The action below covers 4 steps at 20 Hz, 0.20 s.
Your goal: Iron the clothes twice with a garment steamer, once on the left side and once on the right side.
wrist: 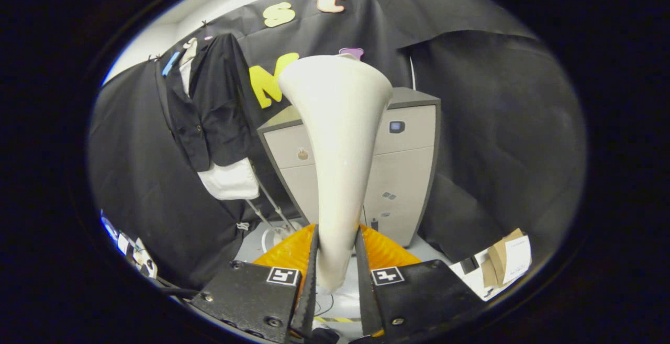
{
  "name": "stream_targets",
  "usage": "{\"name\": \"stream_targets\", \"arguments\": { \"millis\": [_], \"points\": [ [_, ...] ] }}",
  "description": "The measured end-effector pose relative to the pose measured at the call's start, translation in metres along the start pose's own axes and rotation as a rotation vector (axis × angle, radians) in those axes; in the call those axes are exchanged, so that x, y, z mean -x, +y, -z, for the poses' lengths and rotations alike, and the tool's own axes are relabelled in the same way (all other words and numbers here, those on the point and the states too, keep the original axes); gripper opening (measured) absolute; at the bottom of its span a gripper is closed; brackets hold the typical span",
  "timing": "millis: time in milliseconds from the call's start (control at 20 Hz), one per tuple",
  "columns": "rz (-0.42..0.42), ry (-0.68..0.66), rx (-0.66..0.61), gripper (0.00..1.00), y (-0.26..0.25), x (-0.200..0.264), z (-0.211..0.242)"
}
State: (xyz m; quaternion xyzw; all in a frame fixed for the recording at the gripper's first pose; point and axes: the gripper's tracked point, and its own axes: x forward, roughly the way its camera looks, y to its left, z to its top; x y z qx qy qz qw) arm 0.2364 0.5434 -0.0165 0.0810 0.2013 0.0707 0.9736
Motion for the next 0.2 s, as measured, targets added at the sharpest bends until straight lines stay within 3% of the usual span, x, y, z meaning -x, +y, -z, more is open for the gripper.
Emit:
{"name": "stream_targets", "arguments": {
  "millis": [200],
  "points": [
    [0.005, 0.008, -0.024, 0.37, -0.0016, 0.0060, -0.0012]
  ]
}}
